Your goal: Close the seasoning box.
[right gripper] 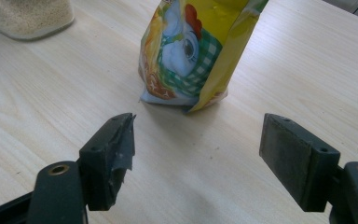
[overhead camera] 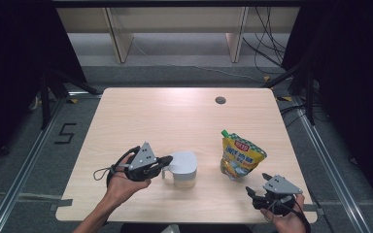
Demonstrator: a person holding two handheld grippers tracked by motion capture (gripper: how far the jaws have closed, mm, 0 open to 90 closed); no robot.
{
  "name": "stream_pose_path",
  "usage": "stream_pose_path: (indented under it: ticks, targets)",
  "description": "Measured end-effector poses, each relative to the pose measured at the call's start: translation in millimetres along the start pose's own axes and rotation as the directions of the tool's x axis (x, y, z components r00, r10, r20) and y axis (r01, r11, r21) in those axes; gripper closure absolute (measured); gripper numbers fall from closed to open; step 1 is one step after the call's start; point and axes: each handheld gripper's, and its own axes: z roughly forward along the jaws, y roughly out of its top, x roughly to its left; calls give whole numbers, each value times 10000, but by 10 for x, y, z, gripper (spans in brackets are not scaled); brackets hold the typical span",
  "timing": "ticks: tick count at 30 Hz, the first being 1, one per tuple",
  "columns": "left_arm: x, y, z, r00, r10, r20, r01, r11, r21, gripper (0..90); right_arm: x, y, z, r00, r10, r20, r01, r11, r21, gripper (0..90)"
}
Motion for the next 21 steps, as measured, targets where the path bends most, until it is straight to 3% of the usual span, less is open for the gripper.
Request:
stream_pose_path:
  ticks: [4, 10, 17, 21]
  targets:
    - [32, -5, -56, 9998, -184, 15, 184, 9998, -118, 866, -10, 0, 4, 9999, -117, -25, 117, 9999, -13, 276]
    - [45, -41, -108, 9947, -879, 541, 893, 9957, -250, 721, -8, 1, 8, 9999, -104, -91, 104, 9999, -16, 276]
    - [76, -107, -129, 9888, -1405, 505, 1414, 9898, -154, 538, -13, 1, 14, 9998, -210, -73, 210, 9998, 2, 276]
    - [103, -167, -127, 9879, -1406, 656, 1422, 9896, -200, 446, -9, -1, 11, 9999, -106, -95, 106, 9999, 2, 276]
